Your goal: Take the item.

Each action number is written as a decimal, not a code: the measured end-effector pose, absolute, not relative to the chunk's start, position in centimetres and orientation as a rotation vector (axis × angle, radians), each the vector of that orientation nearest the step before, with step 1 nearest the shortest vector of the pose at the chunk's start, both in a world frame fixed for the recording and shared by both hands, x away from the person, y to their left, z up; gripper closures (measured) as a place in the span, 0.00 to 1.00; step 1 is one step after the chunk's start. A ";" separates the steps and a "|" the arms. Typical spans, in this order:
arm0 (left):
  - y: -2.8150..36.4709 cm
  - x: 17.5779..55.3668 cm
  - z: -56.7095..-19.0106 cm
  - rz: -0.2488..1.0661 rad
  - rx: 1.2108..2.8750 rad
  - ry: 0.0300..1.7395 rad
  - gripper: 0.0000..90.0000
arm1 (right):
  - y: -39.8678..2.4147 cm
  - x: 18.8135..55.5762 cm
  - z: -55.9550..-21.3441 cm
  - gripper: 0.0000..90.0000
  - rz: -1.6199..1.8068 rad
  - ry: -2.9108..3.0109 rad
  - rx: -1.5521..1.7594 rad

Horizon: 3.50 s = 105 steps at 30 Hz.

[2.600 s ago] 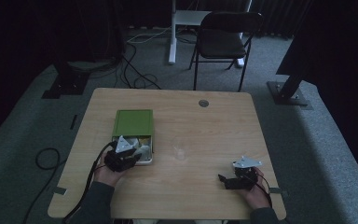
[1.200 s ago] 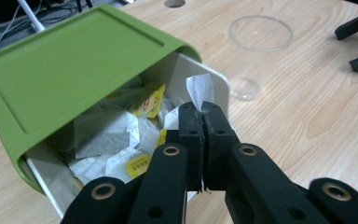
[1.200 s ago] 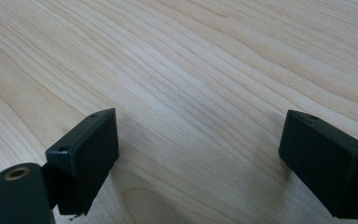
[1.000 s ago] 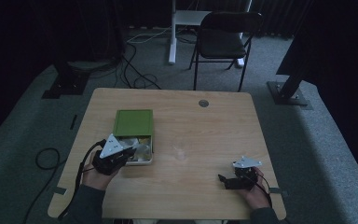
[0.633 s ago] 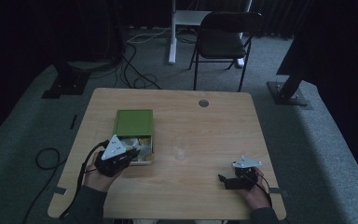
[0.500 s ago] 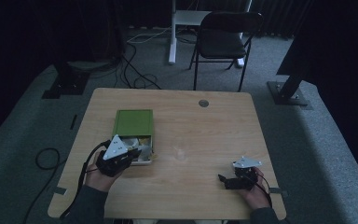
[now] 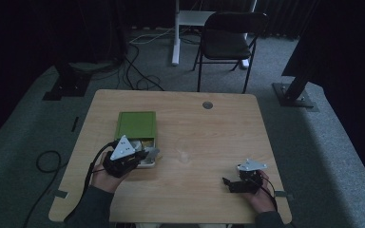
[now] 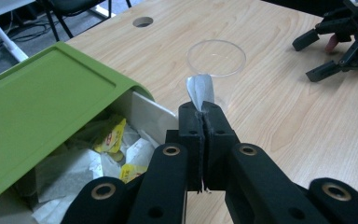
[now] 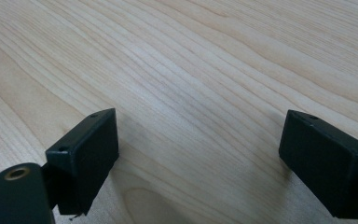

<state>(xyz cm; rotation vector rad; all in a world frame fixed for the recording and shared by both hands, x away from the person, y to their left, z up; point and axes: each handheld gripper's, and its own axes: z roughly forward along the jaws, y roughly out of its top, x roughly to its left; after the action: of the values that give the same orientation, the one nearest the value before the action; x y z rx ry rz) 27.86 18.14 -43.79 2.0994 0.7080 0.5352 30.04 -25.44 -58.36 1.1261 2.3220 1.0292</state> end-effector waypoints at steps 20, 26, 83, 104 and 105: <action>16.6 28.7 -43.2 0.515 2.093 0.667 0.99 | -25.4 30.0 -58.4 0.13 1.029 2.322 1.126; 15.9 29.2 -42.9 0.506 2.093 0.653 0.99 | -25.4 30.0 -58.4 0.13 1.029 2.322 1.126; 13.4 32.8 -41.7 0.476 2.090 0.627 0.99 | -25.4 30.0 -58.4 0.13 1.029 2.321 1.126; 12.2 33.6 -41.3 0.474 2.095 0.613 0.99 | -25.4 30.0 -58.4 0.13 1.029 2.321 1.124; 12.1 33.6 -41.3 0.472 2.094 0.614 0.99 | -25.4 30.0 -58.4 0.13 1.030 2.321 1.124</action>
<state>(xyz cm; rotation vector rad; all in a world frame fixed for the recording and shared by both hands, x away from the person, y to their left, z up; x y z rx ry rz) 33.59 12.11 -41.35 2.0943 0.6138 0.4725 30.05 -25.45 -58.36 1.1240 2.3210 1.0295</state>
